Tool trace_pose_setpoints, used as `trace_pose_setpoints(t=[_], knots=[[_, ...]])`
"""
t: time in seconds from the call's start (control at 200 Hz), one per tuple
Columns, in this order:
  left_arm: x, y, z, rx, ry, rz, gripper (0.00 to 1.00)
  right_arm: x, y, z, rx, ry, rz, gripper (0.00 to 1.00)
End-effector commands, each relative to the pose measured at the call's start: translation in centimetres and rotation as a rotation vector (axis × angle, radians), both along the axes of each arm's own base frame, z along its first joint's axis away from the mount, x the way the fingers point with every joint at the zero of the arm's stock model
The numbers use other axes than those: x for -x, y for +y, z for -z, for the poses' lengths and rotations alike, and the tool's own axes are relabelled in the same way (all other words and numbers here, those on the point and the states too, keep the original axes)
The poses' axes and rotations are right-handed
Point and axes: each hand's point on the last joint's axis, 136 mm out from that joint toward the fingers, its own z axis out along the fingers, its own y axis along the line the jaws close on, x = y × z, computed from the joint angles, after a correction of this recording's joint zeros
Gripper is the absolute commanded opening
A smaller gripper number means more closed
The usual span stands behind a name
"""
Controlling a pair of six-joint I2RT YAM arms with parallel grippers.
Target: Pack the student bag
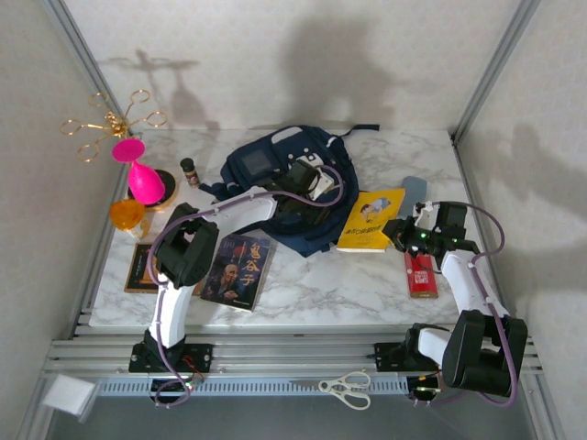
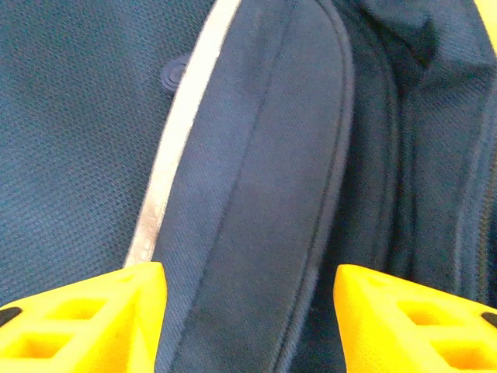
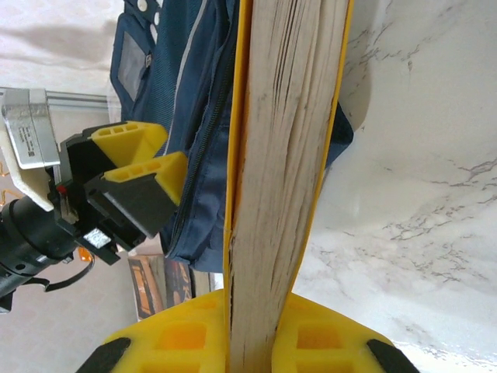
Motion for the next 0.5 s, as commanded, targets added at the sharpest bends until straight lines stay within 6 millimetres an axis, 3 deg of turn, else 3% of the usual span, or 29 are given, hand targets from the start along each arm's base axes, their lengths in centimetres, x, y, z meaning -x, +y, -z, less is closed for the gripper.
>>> trace_pose_setpoints(t=[0.0,0.11,0.25,0.496], knots=[[-1.5,1.2,0.9,-0.104,-0.053,-0.040,0.54,-0.8,0.5,-1.3,-0.016,-0.071,-0.031,0.00],[-1.8,0.7,0.8,-0.100,-0.063,-0.012,0.50,-0.8,0.4,-1.2,-0.016,-0.069,-0.031,0.00],[-2.9,1.0,1.4,-0.110,-0.041,-0.027,0.33,-0.8,0.5,-1.6,-0.015,-0.076,-0.032,0.00],[-3.4,0.5,-0.8,-0.078,-0.076,-0.014,0.12,-0.9,0.4,-2.2,-0.011,-0.083,-0.030,0.00]])
